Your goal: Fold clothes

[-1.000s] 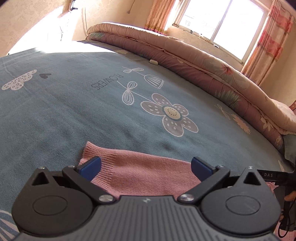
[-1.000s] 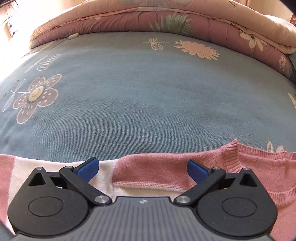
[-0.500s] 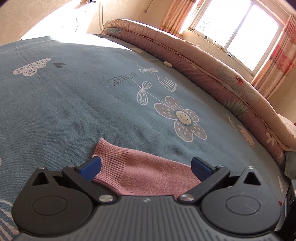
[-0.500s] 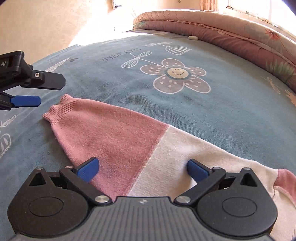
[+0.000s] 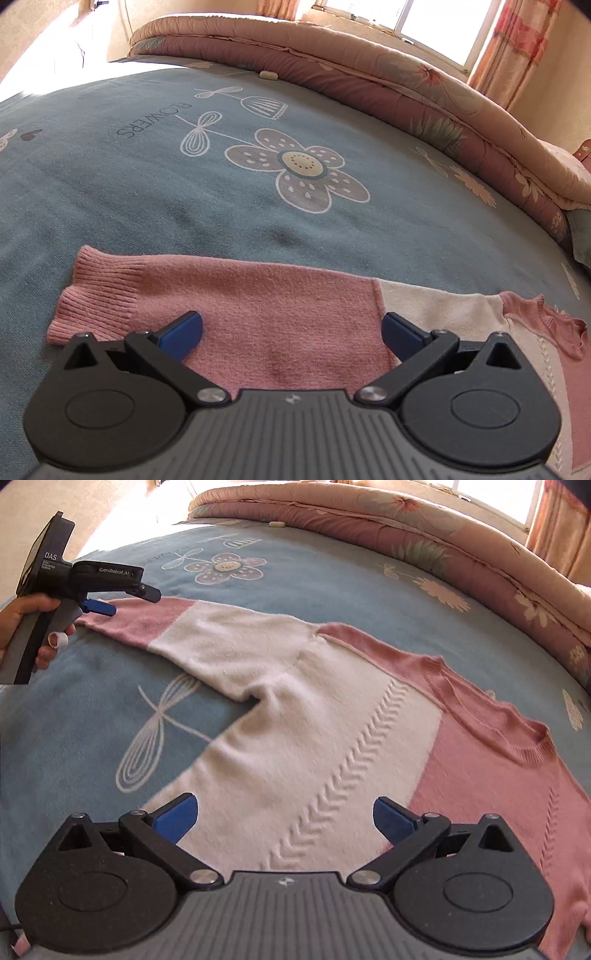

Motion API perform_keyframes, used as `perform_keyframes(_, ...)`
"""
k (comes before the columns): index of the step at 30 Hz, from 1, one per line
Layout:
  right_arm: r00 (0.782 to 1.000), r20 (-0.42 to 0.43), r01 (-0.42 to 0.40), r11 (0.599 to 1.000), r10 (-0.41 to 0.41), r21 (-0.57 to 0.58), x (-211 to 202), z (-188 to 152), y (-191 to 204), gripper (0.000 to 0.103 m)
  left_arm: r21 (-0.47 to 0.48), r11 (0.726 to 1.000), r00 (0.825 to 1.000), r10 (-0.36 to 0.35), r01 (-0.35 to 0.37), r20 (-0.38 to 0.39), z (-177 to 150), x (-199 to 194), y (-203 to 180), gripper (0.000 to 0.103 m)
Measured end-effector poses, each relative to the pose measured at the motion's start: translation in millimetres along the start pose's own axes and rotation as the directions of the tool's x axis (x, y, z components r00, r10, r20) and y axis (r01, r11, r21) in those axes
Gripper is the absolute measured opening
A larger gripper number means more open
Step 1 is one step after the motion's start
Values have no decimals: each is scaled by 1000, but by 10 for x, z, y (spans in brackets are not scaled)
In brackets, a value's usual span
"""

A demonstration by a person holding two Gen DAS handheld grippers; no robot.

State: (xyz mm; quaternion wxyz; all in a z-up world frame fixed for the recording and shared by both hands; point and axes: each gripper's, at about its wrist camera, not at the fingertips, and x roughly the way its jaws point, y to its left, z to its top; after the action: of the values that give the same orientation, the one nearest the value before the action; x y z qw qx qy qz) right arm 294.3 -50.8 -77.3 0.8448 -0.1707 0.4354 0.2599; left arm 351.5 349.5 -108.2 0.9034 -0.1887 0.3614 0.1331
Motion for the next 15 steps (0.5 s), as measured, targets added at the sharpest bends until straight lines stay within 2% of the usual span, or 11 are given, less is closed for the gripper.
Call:
perform_keyframes(2, 998, -51, 54, 993, -48, 105, -117, -447, -205, 103, 7, 998, 998, 61, -61, 7, -39, 39, 16, 102)
perform_keyframes(3, 998, -50, 54, 986, -47, 159, -170, -617, -280, 103, -8, 988, 988, 152, -152, 12, -36, 38, 31, 102)
perform_keyframes(4, 998, -41, 48, 976, -40, 213, -223, -775, -348, 103, -22, 971, 971, 238, -238, 17, -35, 34, 40, 102)
perform_keyframes(6, 999, -22, 33, 948, -27, 318, -328, -1090, -485, 103, -30, 936, 936, 351, -351, 32, -44, -10, -16, 102)
perform_keyframes(9, 997, 9, 72, 944, -79, 322, -411, -1270, -431, 103, 23, 968, 967, 247, -249, 61, -56, -148, -327, 102)
perform_keyframes(11, 993, 26, 104, 944, -118, 312, -408, -1308, -364, 103, 98, 986, 989, 133, -138, 59, -92, -266, -661, 102)
perform_keyframes(12, 991, 33, 116, 941, -133, 318, -405, -1318, -345, 103, 148, 988, 998, 48, -53, 39, -131, -320, -899, 102)
perform_keyframes(13, 988, 39, 126, 937, -146, 326, -402, -1325, -330, 103, 198, 980, 999, -36, 33, 15, -176, -378, -1136, 102)
perform_keyframes(15, 989, 26, 127, 936, -143, 328, -423, -1315, -331, 103, 310, 932, 982, -186, 189, -42, -336, -539, -1593, 102)
